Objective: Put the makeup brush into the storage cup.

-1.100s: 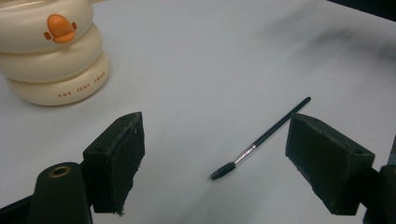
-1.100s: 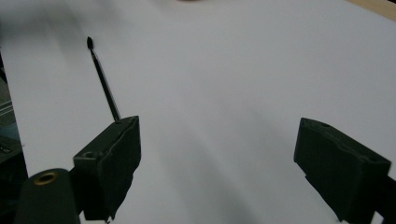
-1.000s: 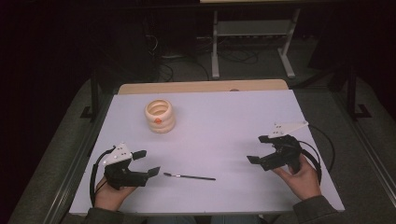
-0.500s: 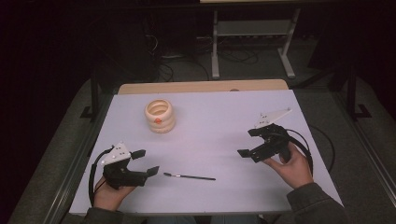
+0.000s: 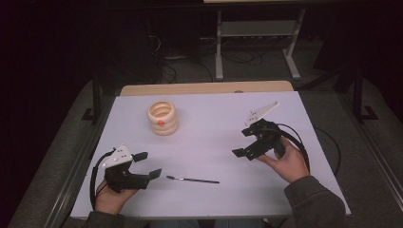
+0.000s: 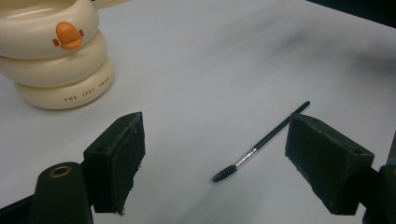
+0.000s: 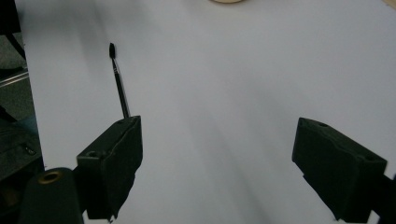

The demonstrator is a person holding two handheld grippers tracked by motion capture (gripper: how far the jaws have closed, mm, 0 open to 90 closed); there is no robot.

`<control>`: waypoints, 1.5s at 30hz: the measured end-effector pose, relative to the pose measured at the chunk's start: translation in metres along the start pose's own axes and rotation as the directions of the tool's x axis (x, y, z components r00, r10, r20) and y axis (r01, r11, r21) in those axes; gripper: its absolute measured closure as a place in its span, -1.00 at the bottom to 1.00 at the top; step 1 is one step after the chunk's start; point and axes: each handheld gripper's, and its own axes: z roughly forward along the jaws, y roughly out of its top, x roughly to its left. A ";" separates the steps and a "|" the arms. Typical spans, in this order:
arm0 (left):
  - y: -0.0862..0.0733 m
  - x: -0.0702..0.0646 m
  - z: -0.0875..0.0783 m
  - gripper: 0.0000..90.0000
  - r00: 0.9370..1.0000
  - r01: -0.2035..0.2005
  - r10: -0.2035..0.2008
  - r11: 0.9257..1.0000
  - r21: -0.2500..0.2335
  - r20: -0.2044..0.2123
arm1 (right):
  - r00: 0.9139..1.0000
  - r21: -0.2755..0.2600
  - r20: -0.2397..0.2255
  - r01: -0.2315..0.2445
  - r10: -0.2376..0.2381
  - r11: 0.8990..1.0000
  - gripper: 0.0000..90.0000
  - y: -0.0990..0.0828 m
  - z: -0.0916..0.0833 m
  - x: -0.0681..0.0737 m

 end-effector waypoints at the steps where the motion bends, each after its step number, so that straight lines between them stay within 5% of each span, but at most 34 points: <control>1: 0.000 0.000 0.000 -0.56 1.000 -0.001 0.001 1.000 0.000 0.000 | 1.000 0.006 -0.005 -0.001 0.001 1.000 -0.66 0.002 0.001 0.000; 32: 0.001 0.001 -0.002 -0.55 1.000 -0.001 0.001 1.000 -0.010 -0.002 | 0.991 0.086 -0.066 0.118 -0.112 0.989 -0.65 0.042 0.051 0.015; 45: 0.001 0.002 -0.003 -0.55 1.000 -0.002 0.002 1.000 -0.002 0.000 | 0.976 0.141 -0.146 0.184 -0.163 0.973 -0.51 0.054 0.090 0.035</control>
